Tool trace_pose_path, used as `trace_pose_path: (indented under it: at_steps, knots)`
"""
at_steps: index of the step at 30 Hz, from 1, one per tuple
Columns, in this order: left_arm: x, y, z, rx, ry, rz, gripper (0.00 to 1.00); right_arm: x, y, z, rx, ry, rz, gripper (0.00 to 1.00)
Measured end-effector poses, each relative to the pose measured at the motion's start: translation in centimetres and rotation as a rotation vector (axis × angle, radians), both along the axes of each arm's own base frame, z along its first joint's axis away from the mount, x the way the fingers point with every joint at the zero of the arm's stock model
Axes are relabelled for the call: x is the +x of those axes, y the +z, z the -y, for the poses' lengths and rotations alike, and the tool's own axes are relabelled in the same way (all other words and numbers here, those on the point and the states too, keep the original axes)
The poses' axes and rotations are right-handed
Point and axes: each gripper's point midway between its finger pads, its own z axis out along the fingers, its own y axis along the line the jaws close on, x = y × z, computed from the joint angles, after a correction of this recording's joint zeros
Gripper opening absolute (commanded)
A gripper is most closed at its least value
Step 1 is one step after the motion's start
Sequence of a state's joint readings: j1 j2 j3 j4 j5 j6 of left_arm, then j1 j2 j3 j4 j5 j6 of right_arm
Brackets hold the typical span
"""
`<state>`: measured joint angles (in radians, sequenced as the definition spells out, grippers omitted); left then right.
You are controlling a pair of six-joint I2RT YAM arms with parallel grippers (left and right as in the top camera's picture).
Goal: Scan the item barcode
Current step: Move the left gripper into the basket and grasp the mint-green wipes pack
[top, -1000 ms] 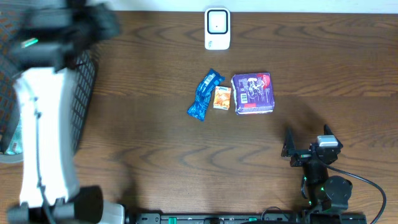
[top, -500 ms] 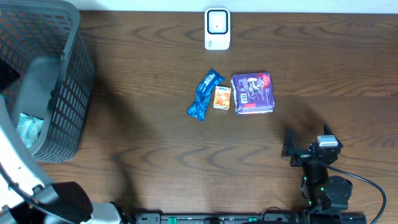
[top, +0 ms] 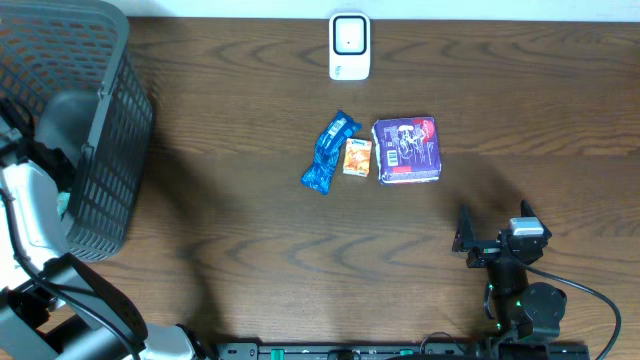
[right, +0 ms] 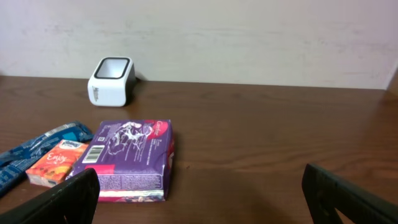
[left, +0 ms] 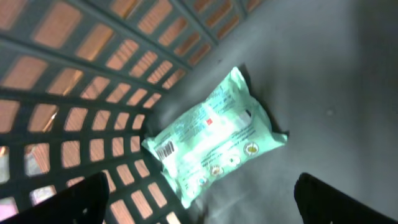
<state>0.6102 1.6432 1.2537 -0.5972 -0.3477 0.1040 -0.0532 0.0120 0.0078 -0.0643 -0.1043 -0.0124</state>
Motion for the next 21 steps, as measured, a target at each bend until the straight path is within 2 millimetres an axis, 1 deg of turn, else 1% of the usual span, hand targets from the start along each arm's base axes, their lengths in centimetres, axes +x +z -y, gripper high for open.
trace_pose_path:
  at_steps: [2, 5, 8, 11, 14, 17, 18, 21]
  knots:
    - [-0.1, -0.6, -0.2, 0.012, -0.013, -0.007, 0.78, 0.0, 0.0, 0.0, 0.000, 0.000, 0.000, 0.99]
    - [-0.2, -1.3, -0.6, 0.022, -0.024, -0.006, 0.78, 0.0, 0.0, 0.0, 0.000, 0.000, 0.000, 0.99]
    - [-0.2, -2.3, -0.5, 0.002, -0.049, -0.018, 0.78, 0.0, 0.0, 0.0, 0.000, 0.000, 0.000, 0.99]
    - [0.0, -4.4, -0.3, -0.039, -0.068, -0.053, 0.78, 0.0, 0.0, 0.0, 0.000, 0.000, 0.000, 0.99]
    - [0.0, -7.2, 0.0, -0.092, -0.081, -0.105, 0.78, 0.0, 0.0, 0.0, 0.000, 0.000, 0.000, 0.99]
    - [-0.2, -9.3, 0.2, -0.127, -0.088, -0.147, 0.78, 0.0, 0.0, 0.0, 0.000, 0.000, 0.000, 0.99]
    - [-0.2, -9.7, 0.1, -0.128, -0.089, -0.152, 0.78, 0.0, 0.0, 0.0, 0.000, 0.000, 0.000, 0.99]
    - [0.2, -9.6, -0.1, -0.117, -0.089, -0.138, 0.78, 0.0, 0.0, 0.0, 0.000, 0.000, 0.000, 0.99]
